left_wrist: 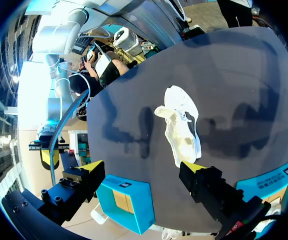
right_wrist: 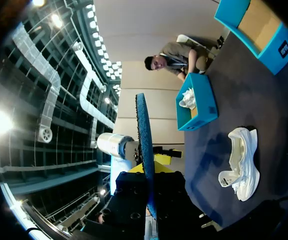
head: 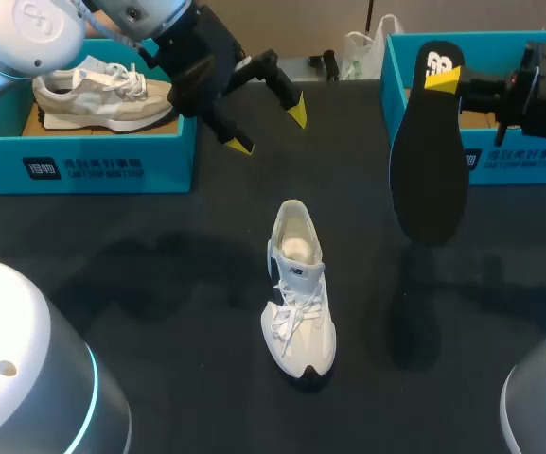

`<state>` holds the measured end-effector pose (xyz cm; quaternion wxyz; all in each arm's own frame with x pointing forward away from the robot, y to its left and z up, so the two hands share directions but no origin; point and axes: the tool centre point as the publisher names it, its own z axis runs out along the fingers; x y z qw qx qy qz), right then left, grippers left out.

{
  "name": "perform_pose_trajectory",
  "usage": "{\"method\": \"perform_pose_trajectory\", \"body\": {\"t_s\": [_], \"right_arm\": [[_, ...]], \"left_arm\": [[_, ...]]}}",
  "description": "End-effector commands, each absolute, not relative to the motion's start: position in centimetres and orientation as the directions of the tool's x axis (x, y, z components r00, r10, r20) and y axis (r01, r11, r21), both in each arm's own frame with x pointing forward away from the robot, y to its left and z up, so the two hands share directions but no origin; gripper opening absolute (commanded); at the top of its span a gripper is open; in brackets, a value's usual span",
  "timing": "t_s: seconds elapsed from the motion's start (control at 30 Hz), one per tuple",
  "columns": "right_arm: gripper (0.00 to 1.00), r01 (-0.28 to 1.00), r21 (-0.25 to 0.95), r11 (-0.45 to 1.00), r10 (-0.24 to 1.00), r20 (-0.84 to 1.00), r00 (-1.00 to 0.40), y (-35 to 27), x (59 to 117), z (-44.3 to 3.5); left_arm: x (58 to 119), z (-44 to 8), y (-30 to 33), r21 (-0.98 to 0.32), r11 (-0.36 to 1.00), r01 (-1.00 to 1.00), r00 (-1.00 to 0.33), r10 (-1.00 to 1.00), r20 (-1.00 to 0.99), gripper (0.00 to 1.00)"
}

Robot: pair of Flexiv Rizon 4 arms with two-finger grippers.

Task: Take the shoe out of the shoebox, open the shoe tongue, remove and reinsert the insole, then place the shoe into the shoebox

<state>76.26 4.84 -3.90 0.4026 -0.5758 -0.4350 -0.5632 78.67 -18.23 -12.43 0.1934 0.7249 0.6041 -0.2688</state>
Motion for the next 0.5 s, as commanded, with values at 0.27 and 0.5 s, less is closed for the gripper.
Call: {"method": "perform_pose_trajectory", "body": {"t_s": [0.27,0.5], "right_arm": [[0.0,0.927,0.021,-0.374,-0.014,1.0,-0.028,4.8,77.6,-4.3],[0.0,0.921,0.023,-0.388,-0.038,0.998,-0.04,4.7,81.5,-4.3]], "left_arm": [[78.7,-12.4,-18.5,-0.035,-0.183,0.983,0.115,0.748,-0.654,1.0],[79.3,-11.2,-19.6,0.012,-0.118,0.993,0.077,0.568,-0.819,1.0]]}}
